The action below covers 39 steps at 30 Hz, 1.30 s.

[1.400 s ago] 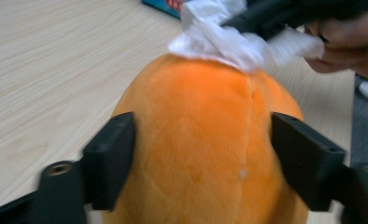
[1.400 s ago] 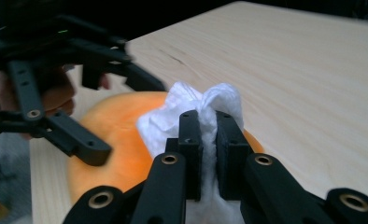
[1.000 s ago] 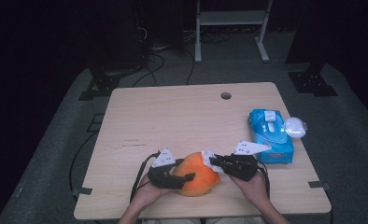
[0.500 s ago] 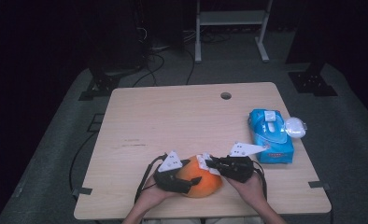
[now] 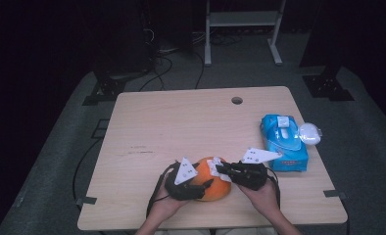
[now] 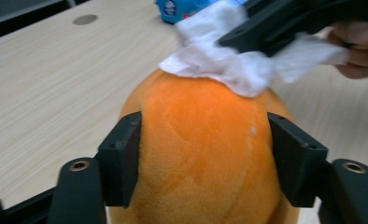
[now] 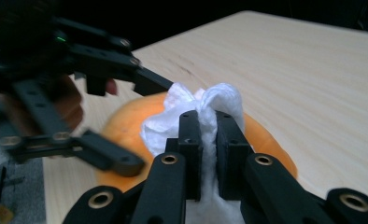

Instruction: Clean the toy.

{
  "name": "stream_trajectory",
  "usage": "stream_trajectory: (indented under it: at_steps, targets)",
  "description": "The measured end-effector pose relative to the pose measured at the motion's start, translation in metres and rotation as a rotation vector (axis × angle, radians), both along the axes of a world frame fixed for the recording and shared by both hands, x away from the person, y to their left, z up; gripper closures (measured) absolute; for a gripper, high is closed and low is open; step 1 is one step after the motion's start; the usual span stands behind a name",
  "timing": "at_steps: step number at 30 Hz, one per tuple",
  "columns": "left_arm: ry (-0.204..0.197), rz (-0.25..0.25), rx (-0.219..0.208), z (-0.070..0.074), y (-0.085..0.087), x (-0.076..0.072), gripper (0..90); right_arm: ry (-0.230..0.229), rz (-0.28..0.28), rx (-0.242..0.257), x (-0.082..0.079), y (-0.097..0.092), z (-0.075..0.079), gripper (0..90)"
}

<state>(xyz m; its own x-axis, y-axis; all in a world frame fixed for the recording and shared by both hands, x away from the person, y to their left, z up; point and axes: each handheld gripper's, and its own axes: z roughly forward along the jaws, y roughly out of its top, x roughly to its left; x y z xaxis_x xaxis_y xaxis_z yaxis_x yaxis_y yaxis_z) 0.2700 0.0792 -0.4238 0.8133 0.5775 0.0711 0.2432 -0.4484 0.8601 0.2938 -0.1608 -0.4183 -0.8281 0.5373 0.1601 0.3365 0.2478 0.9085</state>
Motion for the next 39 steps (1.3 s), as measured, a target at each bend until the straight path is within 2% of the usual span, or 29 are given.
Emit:
stream_trajectory:
  at_steps: [2, 4, 7, 8, 9, 11, 12, 13, 15, 16, 17, 18, 21, 22, 24, 25, 27, 28, 30, 32, 34, 35, 36, 37, 38, 39]
  targets:
    - [0.037, -0.018, -0.035, -0.003, 0.004, 0.004, 26.7, 0.038, -0.003, 0.009, 0.005, -0.005, -0.008, 81.8]
    - [0.111, -0.025, -0.089, -0.004, 0.012, 0.012, 17.6, 0.039, -0.008, -0.01, 0.007, -0.007, -0.011, 81.9]
    - [0.216, -0.006, -0.111, -0.009, 0.021, 0.021, 9.1, 0.031, -0.012, -0.023, 0.005, -0.006, -0.011, 81.9]
    - [0.221, -0.007, -0.117, -0.01, 0.022, 0.021, 11.4, 0.038, -0.013, -0.019, 0.006, -0.005, -0.011, 81.9]
    - [0.191, -0.002, -0.095, -0.01, 0.021, 0.019, 17.3, 0.037, -0.017, -0.017, 0.005, -0.004, -0.01, 81.9]
    - [0.136, 0.004, -0.073, -0.004, 0.016, 0.014, 27.4, -0.007, -0.017, -0.036, 0.0, 0.002, -0.004, 81.8]
    - [0.113, 0.005, -0.069, -0.001, 0.012, 0.011, 31.0, -0.025, -0.003, -0.031, -0.004, 0.005, 0.0, 81.8]
    - [0.091, 0.003, -0.052, 0.001, 0.009, 0.008, 31.6, -0.04, 0.016, -0.023, -0.008, 0.009, 0.004, 81.8]
    - [0.076, -0.014, -0.035, 0.003, 0.006, 0.005, 30.8, -0.077, 0.027, -0.058, -0.013, 0.013, 0.007, 81.8]
    - [0.092, -0.025, -0.053, 0.002, 0.008, 0.006, 28.8, -0.07, 0.028, -0.06, -0.011, 0.011, 0.006, 81.9]
    - [0.128, -0.03, -0.084, -0.001, 0.013, 0.01, 25.3, -0.048, 0.025, -0.05, -0.008, 0.008, 0.004, 81.9]
    - [0.151, -0.034, -0.098, -0.002, 0.015, 0.013, 19.1, -0.027, 0.013, -0.053, -0.004, 0.003, -0.001, 82.0]
    - [0.22, -0.032, -0.12, -0.005, 0.022, 0.02, 13.5, -0.004, -0.004, -0.04, 0.0, -0.002, -0.004, 81.9]
    - [0.218, -0.027, -0.114, -0.005, 0.022, 0.02, 15.5, -0.007, -0.004, -0.041, 0.001, -0.001, -0.003, 81.9]
    - [0.172, -0.017, -0.089, -0.002, 0.018, 0.016, 27.3, -0.017, 0.004, -0.029, -0.003, 0.005, 0.001, 81.8]
    - [0.142, -0.018, -0.079, 0.001, 0.014, 0.014, 30.8, -0.039, 0.022, -0.028, -0.007, 0.01, 0.004, 81.8]
    - [0.104, -0.024, -0.05, 0.006, 0.009, 0.008, 32.7, -0.089, 0.034, -0.06, -0.014, 0.018, 0.009, 81.8]
    - [0.105, -0.031, -0.06, 0.006, 0.01, 0.008, 32.6, -0.089, 0.034, -0.067, -0.013, 0.017, 0.009, 81.9]
    - [0.143, -0.044, -0.092, 0.003, 0.015, 0.011, 28.1, -0.066, 0.017, -0.059, -0.008, 0.009, 0.005, 82.0]
    - [0.185, -0.042, -0.13, 0.0, 0.023, 0.017, 19.1, -0.033, -0.006, -0.055, -0.002, 0.002, -0.001, 82.0]
    - [0.23, -0.019, -0.129, -0.003, 0.032, 0.023, 9.8, -0.016, -0.031, -0.042, 0.002, -0.002, -0.003, 82.1]
    - [0.26, -0.017, -0.137, -0.006, 0.036, 0.026, 9.4, -0.023, -0.037, -0.048, 0.003, -0.004, -0.002, 82.1]
    - [0.294, -0.025, -0.152, -0.01, 0.039, 0.029, 11.2, -0.017, -0.045, -0.044, 0.004, -0.005, -0.002, 82.0]
    - [0.31, -0.036, -0.17, -0.012, 0.04, 0.031, 17.7, -0.013, -0.049, -0.041, 0.005, -0.006, -0.003, 82.1]
    - [0.296, -0.048, -0.165, -0.012, 0.038, 0.03, 26.9, -0.014, -0.048, -0.039, 0.005, -0.005, -0.003, 82.0]
    - [0.264, -0.046, -0.142, -0.01, 0.034, 0.027, 30.3, -0.017, -0.046, -0.04, 0.004, -0.003, -0.002, 82.0]
